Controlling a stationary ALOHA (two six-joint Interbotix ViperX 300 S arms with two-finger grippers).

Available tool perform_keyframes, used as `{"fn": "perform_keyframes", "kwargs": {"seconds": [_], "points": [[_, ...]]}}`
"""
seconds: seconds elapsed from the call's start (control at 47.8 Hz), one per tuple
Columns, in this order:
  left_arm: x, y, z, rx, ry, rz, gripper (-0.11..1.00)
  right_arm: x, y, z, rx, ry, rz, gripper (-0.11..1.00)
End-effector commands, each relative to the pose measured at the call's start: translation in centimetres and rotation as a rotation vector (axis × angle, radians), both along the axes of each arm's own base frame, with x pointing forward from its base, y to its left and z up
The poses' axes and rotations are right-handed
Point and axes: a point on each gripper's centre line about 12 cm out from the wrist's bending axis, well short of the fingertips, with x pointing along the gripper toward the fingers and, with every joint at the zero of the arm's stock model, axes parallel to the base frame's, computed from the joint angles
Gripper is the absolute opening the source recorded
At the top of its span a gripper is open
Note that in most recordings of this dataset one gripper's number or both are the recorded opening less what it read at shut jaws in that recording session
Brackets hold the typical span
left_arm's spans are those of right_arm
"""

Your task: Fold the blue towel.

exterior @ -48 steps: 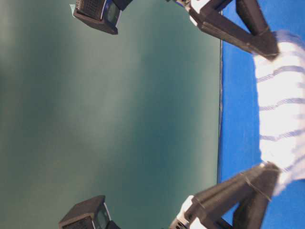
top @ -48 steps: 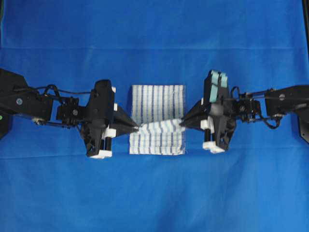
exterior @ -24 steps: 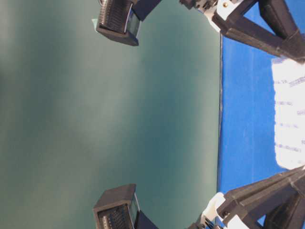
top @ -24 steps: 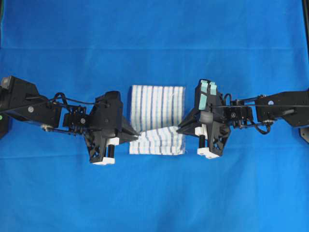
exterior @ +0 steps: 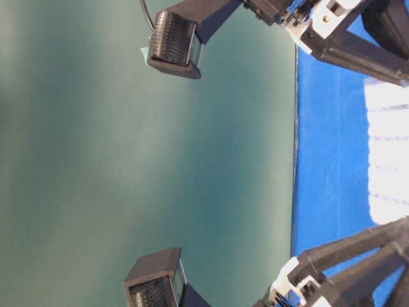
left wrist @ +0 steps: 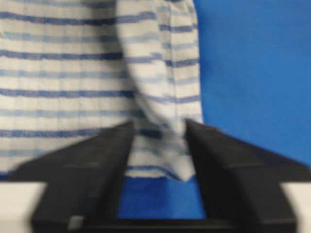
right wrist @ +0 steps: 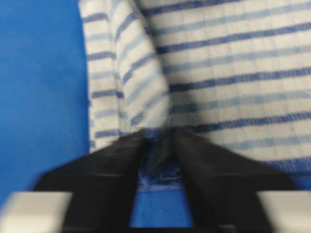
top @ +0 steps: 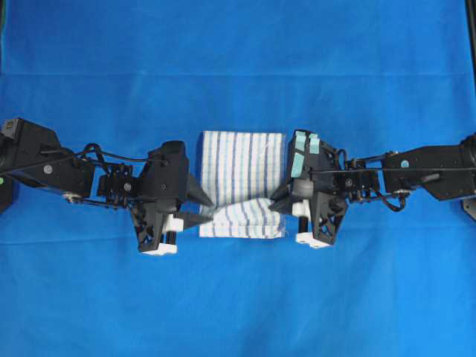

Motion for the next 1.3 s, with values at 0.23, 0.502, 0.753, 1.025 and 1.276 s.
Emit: {"fn": "perform_keyframes", "kwargs": {"seconds": [0.23, 0.502, 0.753, 1.025, 1.276], "points": [[-1.0, -0.2, 3.2, 0.0, -0.009, -0.012, 0.61, 0.4, 1.5, 5.1, 0.013, -0.124, 0.041, 0.6], [-4.5, -0.9, 9.7, -0.004, -0.097, -0.06, 0.61, -3.0, 1.2, 11.2, -0.013, -0.187, 0.069, 0.6], [-9.5, 0.0, 14.0, -0.006, -0.275, -0.068, 0.61, -8.6, -0.1, 15.4, -0.079, -0.334, 0.09, 0.6], [-14.4, 1.5, 16.0, 0.098, -0.436, -0.093, 0.61, -14.5, -1.2, 16.5, -0.14, -0.44, 0.095, 0.6], [-18.4, 3.6, 15.2, 0.143, -0.506, -0.021, 0.61, -18.9, -2.3, 14.3, -0.154, -0.503, 0.058, 0.6]]}}
